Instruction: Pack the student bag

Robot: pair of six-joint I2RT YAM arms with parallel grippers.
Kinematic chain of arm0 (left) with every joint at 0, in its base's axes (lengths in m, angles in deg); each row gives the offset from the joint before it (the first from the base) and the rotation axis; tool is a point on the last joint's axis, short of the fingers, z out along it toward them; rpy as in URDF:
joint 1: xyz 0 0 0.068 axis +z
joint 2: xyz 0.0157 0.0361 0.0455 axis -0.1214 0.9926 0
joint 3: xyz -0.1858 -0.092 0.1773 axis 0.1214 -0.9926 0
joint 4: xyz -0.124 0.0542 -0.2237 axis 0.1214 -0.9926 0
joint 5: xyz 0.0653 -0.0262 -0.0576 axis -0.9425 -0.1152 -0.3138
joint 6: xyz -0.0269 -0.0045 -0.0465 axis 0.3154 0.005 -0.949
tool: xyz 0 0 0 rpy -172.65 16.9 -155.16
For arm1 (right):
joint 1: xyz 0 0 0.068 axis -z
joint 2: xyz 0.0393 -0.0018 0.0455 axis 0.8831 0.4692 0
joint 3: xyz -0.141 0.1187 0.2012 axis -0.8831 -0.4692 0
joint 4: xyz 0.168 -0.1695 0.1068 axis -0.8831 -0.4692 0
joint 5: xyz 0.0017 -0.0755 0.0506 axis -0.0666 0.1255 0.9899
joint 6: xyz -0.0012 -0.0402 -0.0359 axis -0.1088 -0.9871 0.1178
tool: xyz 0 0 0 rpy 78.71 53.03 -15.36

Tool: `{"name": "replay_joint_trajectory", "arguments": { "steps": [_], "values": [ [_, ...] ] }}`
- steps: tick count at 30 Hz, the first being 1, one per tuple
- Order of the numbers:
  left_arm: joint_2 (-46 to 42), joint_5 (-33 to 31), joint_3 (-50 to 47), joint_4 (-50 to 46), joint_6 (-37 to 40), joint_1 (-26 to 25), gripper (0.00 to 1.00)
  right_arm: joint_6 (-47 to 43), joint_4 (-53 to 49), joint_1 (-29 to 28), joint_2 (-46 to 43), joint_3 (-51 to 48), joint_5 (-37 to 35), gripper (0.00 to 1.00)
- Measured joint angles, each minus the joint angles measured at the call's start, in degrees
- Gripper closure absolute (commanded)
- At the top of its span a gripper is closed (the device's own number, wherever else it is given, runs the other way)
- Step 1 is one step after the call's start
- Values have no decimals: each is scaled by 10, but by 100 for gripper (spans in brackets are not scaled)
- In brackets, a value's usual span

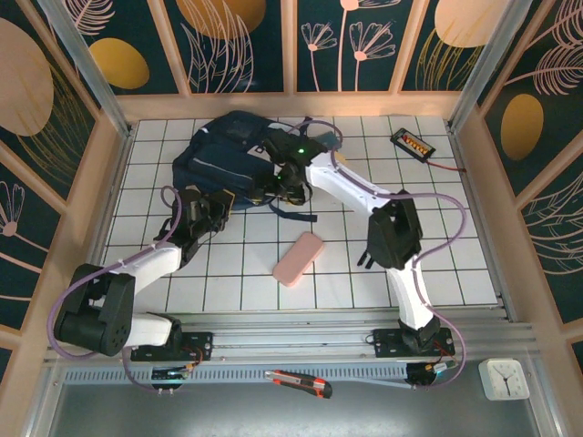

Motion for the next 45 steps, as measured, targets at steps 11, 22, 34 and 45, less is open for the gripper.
{"name": "replay_joint_trajectory", "arguments": {
  "steps": [11, 22, 34, 45],
  "values": [
    [6, 6, 0, 24, 0, 1, 100, 62, 48, -2, 20, 72, 51, 18],
    [13, 9, 0, 29, 0, 1, 100, 66, -34, -8, 165, 257, 38, 9],
    [20, 9, 0, 28, 0, -1, 100, 3, -88, -28, 154, 231, -49, 14],
    [22, 9, 10, 28, 0, 0, 100, 3, -57, 4, -66, 11, -46, 29]
  ]
}}
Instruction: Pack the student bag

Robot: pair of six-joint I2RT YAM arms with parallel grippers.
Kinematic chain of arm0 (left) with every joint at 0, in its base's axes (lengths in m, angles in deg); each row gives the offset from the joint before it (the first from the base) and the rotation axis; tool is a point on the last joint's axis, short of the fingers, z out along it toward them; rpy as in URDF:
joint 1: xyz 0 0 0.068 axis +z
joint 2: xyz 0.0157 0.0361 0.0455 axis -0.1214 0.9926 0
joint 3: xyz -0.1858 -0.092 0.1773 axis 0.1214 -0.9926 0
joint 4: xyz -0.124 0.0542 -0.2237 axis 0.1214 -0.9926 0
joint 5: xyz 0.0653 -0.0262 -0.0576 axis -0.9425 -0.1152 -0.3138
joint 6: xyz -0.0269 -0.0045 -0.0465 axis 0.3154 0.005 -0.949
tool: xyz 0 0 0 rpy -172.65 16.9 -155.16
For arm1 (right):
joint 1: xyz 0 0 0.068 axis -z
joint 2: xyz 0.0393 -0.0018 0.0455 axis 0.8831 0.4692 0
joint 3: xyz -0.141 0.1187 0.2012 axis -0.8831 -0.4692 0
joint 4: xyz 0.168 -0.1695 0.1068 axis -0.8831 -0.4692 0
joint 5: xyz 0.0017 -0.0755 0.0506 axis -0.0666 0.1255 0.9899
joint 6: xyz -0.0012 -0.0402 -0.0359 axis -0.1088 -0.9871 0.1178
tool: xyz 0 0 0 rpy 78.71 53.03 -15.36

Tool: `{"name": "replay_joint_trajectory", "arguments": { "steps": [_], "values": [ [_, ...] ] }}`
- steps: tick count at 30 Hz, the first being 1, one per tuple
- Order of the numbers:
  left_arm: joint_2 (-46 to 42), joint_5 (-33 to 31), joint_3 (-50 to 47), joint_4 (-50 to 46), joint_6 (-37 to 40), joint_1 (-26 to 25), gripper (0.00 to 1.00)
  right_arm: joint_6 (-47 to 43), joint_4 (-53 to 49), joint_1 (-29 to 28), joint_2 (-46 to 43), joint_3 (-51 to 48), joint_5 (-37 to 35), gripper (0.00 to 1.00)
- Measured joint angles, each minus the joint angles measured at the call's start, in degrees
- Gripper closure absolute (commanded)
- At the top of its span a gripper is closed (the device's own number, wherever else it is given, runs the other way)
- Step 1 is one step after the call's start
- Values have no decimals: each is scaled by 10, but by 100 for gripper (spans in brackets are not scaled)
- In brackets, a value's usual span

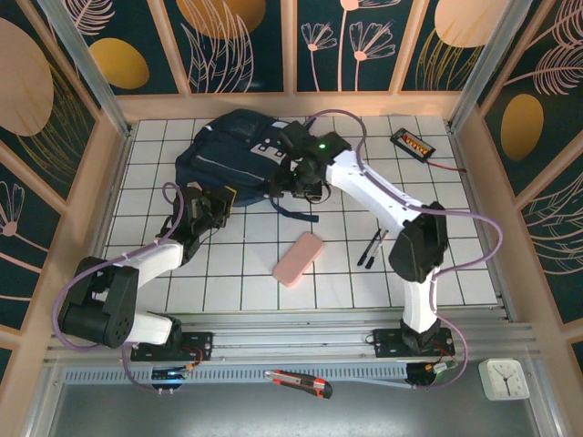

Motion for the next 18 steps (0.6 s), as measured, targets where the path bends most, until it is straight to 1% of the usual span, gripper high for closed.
{"name": "replay_joint_trajectory", "arguments": {
  "steps": [2, 6, 12, 15, 18],
  "values": [
    [0, 0, 0, 0, 0, 0, 100, 4, 44, 5, -2, -15, 31, 29],
    [0, 0, 1, 0, 0, 0, 100, -8, 101, 3, 31, -18, 78, 29],
    [0, 0, 1, 0, 0, 0, 100, -56, 127, 8, 66, -18, 116, 29],
    [0, 2, 2, 0, 0, 0, 100, -78, 155, 15, 66, -39, 135, 30],
    [0, 2, 3, -1, 0, 0, 100, -97, 180, 19, 66, -73, 147, 33]
  ]
}}
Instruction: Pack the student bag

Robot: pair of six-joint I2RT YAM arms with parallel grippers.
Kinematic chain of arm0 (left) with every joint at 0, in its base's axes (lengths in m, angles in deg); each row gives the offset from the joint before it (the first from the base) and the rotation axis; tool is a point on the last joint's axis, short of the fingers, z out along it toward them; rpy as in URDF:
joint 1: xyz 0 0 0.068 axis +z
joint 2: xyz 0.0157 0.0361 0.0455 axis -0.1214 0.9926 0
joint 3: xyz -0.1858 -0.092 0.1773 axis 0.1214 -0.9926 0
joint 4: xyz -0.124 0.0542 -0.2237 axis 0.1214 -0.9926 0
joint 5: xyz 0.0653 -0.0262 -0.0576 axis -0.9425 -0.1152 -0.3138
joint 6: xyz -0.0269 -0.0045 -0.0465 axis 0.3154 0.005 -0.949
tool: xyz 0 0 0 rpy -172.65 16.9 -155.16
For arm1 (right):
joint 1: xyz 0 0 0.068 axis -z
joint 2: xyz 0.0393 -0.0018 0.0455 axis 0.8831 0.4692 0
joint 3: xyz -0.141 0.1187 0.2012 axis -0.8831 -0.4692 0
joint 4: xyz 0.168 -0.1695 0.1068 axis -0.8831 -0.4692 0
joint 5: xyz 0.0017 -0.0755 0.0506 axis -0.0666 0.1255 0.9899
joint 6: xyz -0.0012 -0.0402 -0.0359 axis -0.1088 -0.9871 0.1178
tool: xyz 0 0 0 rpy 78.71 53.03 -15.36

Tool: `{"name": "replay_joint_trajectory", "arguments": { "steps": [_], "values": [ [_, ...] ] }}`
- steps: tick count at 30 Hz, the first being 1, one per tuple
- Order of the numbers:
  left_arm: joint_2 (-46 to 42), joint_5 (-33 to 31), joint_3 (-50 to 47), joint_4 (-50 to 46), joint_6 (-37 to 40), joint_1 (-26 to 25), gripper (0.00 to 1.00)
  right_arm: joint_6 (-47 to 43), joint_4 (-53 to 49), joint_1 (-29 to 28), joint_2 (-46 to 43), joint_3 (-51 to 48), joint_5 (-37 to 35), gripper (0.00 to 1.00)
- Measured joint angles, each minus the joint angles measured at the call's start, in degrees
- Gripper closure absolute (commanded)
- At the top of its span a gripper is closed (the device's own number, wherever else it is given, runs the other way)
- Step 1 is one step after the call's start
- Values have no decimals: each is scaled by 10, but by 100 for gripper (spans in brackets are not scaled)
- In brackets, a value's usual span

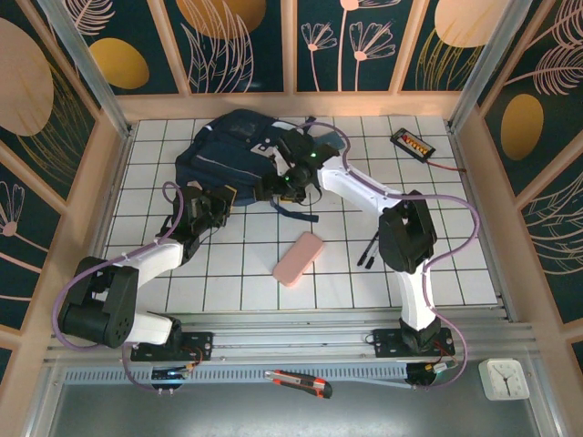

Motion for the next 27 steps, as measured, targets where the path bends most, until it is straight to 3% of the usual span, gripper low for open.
{"name": "replay_joint_trajectory", "arguments": {
  "steps": [17, 27],
  "values": [
    [0, 4, 15, -16, 0, 0, 100, -48, 105, 1, 0, -74, 25, 42],
    [-1, 4, 19, -24, 0, 0, 100, -61, 129, 1, -4, -79, 36, 68]
  ]
}}
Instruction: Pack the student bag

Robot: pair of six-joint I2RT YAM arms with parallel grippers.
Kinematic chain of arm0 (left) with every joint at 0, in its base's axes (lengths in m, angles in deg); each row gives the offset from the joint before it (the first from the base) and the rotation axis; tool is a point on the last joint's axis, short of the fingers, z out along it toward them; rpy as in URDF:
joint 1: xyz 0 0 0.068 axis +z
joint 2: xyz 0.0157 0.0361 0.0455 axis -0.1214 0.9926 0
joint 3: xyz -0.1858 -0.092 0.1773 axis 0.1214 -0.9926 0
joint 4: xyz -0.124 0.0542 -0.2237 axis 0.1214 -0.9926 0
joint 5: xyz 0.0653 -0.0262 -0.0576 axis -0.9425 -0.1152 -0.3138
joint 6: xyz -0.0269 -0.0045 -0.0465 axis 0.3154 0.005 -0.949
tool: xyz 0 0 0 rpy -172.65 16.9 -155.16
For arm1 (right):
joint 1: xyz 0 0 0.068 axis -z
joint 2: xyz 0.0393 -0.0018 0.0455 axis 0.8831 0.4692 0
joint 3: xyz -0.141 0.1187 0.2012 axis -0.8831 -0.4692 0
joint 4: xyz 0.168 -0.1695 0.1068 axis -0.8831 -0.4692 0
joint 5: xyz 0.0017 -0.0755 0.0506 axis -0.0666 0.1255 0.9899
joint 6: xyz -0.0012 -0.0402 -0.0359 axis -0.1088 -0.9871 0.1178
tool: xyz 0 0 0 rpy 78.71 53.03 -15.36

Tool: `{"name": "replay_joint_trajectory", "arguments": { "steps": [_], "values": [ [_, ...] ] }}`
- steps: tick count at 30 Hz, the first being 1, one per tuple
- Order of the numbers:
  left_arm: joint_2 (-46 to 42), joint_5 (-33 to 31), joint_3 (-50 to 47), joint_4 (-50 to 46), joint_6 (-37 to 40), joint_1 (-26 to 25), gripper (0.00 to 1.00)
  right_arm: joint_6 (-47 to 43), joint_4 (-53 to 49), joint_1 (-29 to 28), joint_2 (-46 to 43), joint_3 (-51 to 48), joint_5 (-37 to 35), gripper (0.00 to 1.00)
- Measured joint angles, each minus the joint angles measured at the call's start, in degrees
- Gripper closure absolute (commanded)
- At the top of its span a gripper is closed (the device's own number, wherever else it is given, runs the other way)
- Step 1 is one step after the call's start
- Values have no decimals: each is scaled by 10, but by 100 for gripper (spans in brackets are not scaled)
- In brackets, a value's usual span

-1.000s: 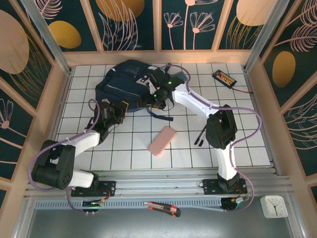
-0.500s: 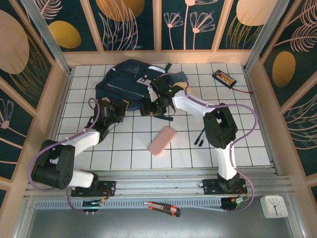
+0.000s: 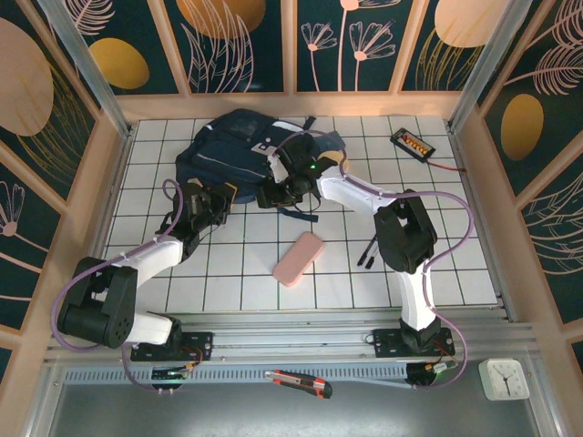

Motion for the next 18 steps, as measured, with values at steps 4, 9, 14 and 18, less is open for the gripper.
{"name": "replay_joint_trajectory", "arguments": {
  "steps": [4, 9, 14, 18],
  "values": [
    [-2, 0, 0, -6, 0, 0, 100, -3, 9, 0, -19, -24, 0, 95],
    [-20, 5, 1, -28, 7, 2, 100, -5, 25, 2, -52, -68, 0, 100],
    [-47, 29, 1, -52, 16, 10, 100, -22, 43, 17, -79, -113, 1, 100],
    [-73, 53, 1, -74, 23, 29, 100, -53, 47, 38, -79, -119, 1, 100]
  ]
}}
